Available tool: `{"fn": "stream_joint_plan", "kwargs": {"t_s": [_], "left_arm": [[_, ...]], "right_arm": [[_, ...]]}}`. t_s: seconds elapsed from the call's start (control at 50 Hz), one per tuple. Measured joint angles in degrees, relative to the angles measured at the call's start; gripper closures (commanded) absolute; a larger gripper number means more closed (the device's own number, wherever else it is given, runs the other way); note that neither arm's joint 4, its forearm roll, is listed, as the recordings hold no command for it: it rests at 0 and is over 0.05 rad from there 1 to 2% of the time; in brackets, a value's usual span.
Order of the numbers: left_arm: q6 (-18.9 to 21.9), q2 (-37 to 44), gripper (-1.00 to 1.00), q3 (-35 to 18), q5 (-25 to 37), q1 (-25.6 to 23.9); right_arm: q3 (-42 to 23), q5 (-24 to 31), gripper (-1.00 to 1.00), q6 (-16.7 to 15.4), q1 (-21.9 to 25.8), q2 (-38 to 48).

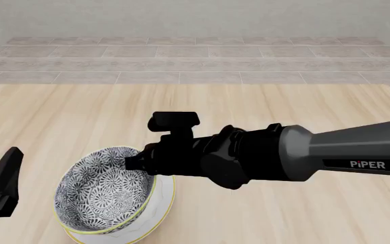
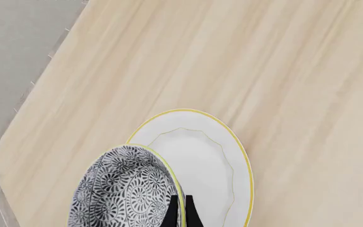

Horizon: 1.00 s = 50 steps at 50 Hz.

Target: Put the bowl on the plate.

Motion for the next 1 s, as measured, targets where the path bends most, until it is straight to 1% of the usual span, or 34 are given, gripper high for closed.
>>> {"fn": "stream_joint_plan", "kwargs": {"t_s": [0.16, 0.62, 1.0], "left_arm": [[0.03, 0.58, -1.00, 0.07, -0.58, -0.06], [0.00, 2.09, -1.00, 0.23, -2.13, -0.13], [-0.05, 2.41, -1.00, 0.22, -2.44, -0.13]], "right_arm": [[-0.28, -0.90, 1.00, 0.15, -0.50, 1.23], [-1.12, -1.22, 1.00, -1.09, -1.95, 2.40], [-0.91, -1.98, 1.00, -0.79, -2.14, 3.78]]}}
